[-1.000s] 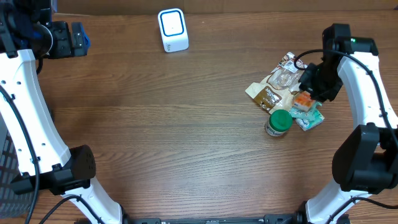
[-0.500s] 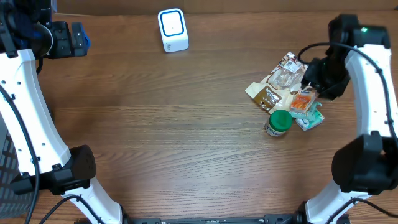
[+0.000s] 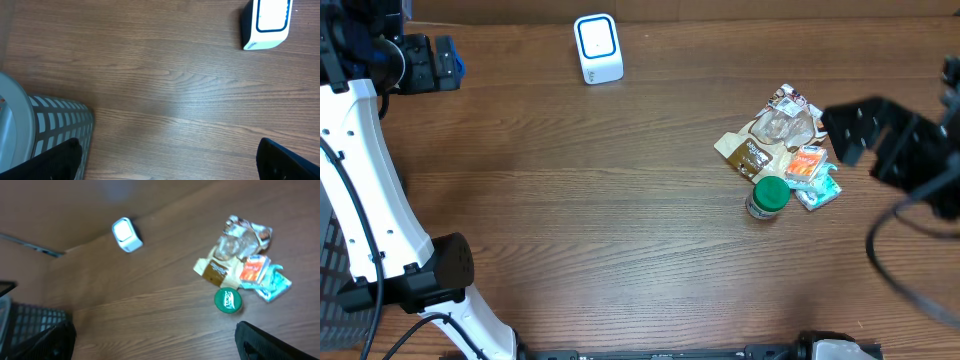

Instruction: Scan the item barcode

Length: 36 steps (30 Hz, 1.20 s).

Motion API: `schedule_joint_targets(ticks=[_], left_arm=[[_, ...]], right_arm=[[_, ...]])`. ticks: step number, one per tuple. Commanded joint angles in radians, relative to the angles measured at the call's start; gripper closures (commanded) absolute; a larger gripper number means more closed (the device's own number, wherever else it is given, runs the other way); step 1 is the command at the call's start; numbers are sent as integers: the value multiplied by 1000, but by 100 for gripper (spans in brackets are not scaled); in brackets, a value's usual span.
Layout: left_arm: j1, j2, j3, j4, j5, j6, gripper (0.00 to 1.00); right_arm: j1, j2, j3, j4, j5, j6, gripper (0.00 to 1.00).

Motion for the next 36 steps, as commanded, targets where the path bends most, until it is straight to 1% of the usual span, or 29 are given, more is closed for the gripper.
schedule_joint_targets(ticks=[1, 4, 8, 10, 12, 14, 17, 22, 27, 30, 32, 34, 36], left_arm=[[2, -5, 1, -2, -6, 12, 1], [2, -5, 1, -2, -6, 12, 1], [2, -5, 1, -2, -6, 12, 1], [2, -5, 1, -2, -6, 12, 1], [2, -5, 1, -2, -6, 12, 0], [2, -5, 1, -2, -6, 12, 0], [-2, -5, 1, -1, -6, 12, 1], [-3, -5, 1, -2, -6, 12, 1], [-3, -5, 1, -2, -6, 12, 0], [-3, -5, 1, -2, -6, 12, 1], [-3, -5, 1, -2, -6, 12, 1], [-3, -5, 1, -2, -6, 12, 0], [-3, -5, 1, -2, -6, 12, 1]], right_arm=[[3, -84, 6, 1, -31, -75, 0], [3, -169, 5, 1, 11, -101, 0], [3, -238, -4, 8, 154, -102, 0], [3, -276, -46, 48, 219, -102, 0], [3, -322, -130, 129, 252, -112, 0], [3, -392, -277, 269, 251, -164, 0], [3, -510, -558, 528, 250, -210, 0], [3, -699, -1054, 995, 239, -209, 0], [4, -866, -1481, 1376, 185, -209, 0], [11, -958, -1685, 1555, 168, -209, 0], [22, -1017, -1791, 1637, 173, -210, 0], [39, -1073, -1883, 1688, 192, -209, 0], [58, -1126, -1952, 1694, 211, -209, 0]])
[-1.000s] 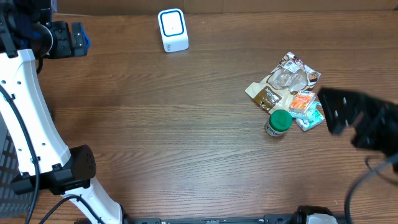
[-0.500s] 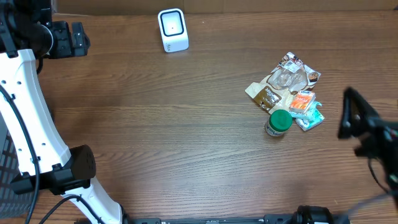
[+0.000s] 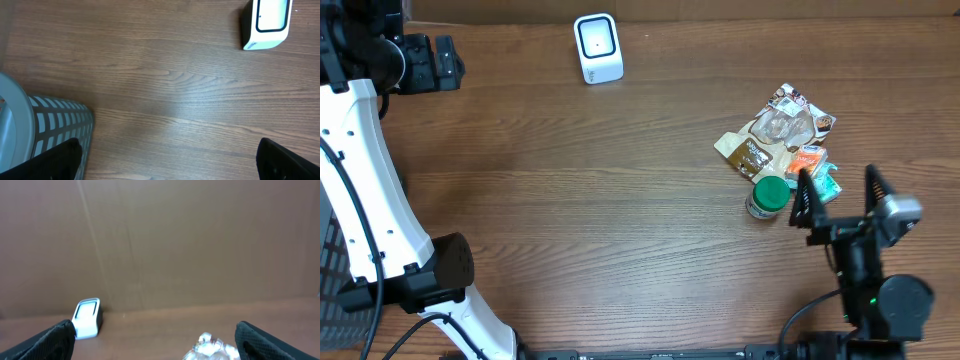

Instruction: Scan the item barcode

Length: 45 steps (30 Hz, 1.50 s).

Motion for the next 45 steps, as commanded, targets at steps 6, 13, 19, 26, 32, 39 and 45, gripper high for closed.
schedule_joint_targets(ticks=[6, 13, 19, 26, 32, 39, 45], left_arm=[[-2, -5, 1, -2, -6, 12, 0], [-2, -5, 1, -2, -6, 12, 1], [-2, -5, 1, -2, -6, 12, 1], [-2, -5, 1, -2, -6, 12, 0], [-2, -5, 1, -2, -6, 12, 0], [-2, -5, 1, -2, -6, 12, 1], [-4, -6, -2, -2, -6, 12, 0]], right_arm=[[48, -182, -235, 19, 35, -6, 0], [48, -248, -320, -30, 34, -6, 0], [48, -252, -320, -58, 36, -4, 0], [47, -251, -320, -58, 36, -3, 0], [47, -251, -320, -58, 36, -3, 0], [47, -251, -320, -58, 36, -3, 0], [47, -251, -320, -58, 36, -3, 0]])
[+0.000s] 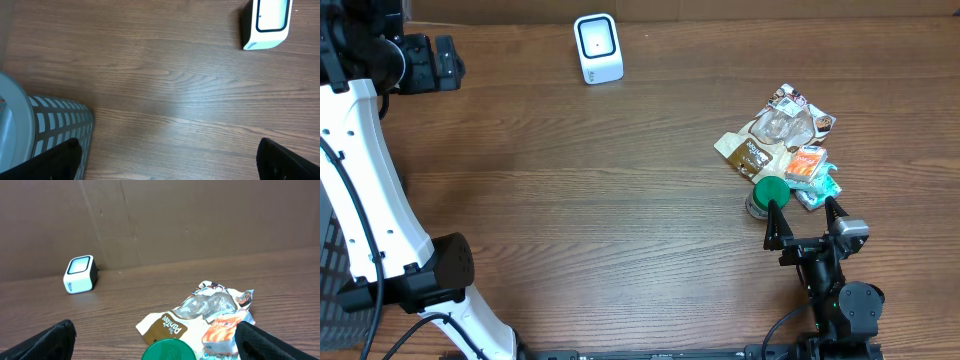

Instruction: Scan the item barcode

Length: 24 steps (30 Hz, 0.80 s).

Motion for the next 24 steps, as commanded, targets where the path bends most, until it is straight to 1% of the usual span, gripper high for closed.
schedule_joint_targets(ticks=[1, 3, 6, 12, 15, 17, 18, 20, 22, 24], left_arm=[[-4, -11, -5, -1, -6, 12, 1], [-4, -35, -37, 1, -6, 12, 1], [-4, -137, -188, 27, -6, 12, 1], [-4, -467, -675, 127, -7, 13, 0], [-4, -626, -875, 147, -76, 31, 0], [-4, -736, -991, 171, -84, 31, 1], [-4, -783, -1041, 208, -78, 31, 1], [-4, -885, -1157, 336, -40, 32, 1], [-9, -999, -1294, 507, -5, 32, 0], [-27, -1105, -1420, 645, 39, 31, 0]], right_arm=[[4, -12, -10, 6, 8, -1, 0], [4, -12, -10, 6, 8, -1, 0], [4, -12, -10, 6, 8, -1, 0], [4, -12, -10, 6, 8, -1, 0], [4, -12, -10, 6, 8, -1, 0], [4, -12, -10, 6, 8, -1, 0], [4, -12, -10, 6, 8, -1, 0], [4, -12, -10, 6, 8, -1, 0], [4, -12, -10, 6, 8, -1, 0], [4, -12, -10, 6, 8, -1, 0]])
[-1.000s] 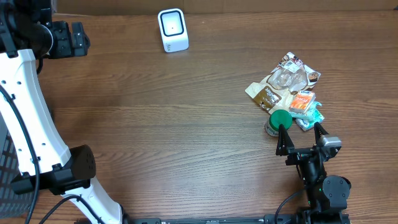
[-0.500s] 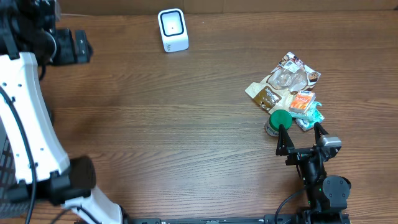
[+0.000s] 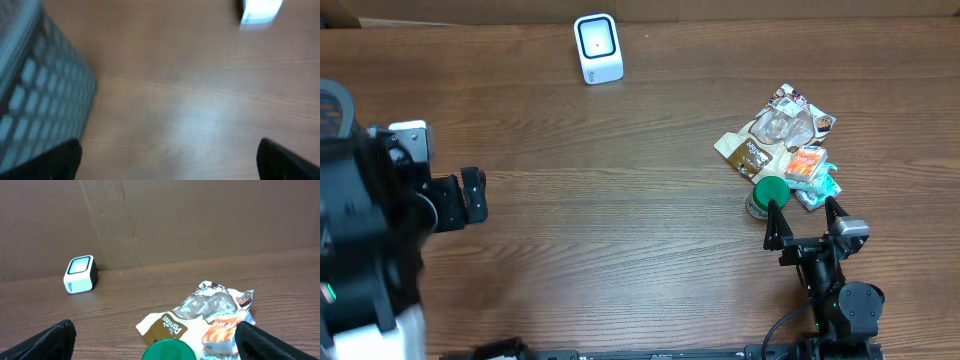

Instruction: Scan the item barcode

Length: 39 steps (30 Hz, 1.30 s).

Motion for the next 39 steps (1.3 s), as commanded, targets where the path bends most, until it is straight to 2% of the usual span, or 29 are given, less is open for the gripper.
schedule_joint_targets(ticks=[1, 5, 10, 18, 21, 30, 33, 39], left_arm=[[-35, -158, -202, 146, 74, 20, 0], [-88, -351, -441, 389, 73, 21, 0], [-122, -552, -733, 685, 75, 101, 0], [-161, -779, -1121, 1096, 92, 185, 0], [-162, -836, -1201, 1143, 84, 197, 0], [-162, -953, -1350, 1139, 82, 222, 0], [-162, -968, -1349, 1065, 82, 222, 1], [-162, -977, -1349, 1067, 82, 214, 0]], right_arm=[[5, -12, -10, 5, 9, -1, 0], [5, -12, -10, 5, 9, -1, 0], [5, -12, -10, 5, 9, -1, 0], [5, -12, -10, 5, 9, -1, 0], [5, -12, -10, 5, 9, -1, 0], [5, -12, -10, 5, 9, -1, 0], [5, -12, -10, 5, 9, -1, 0], [5, -12, -10, 5, 9, -1, 0]])
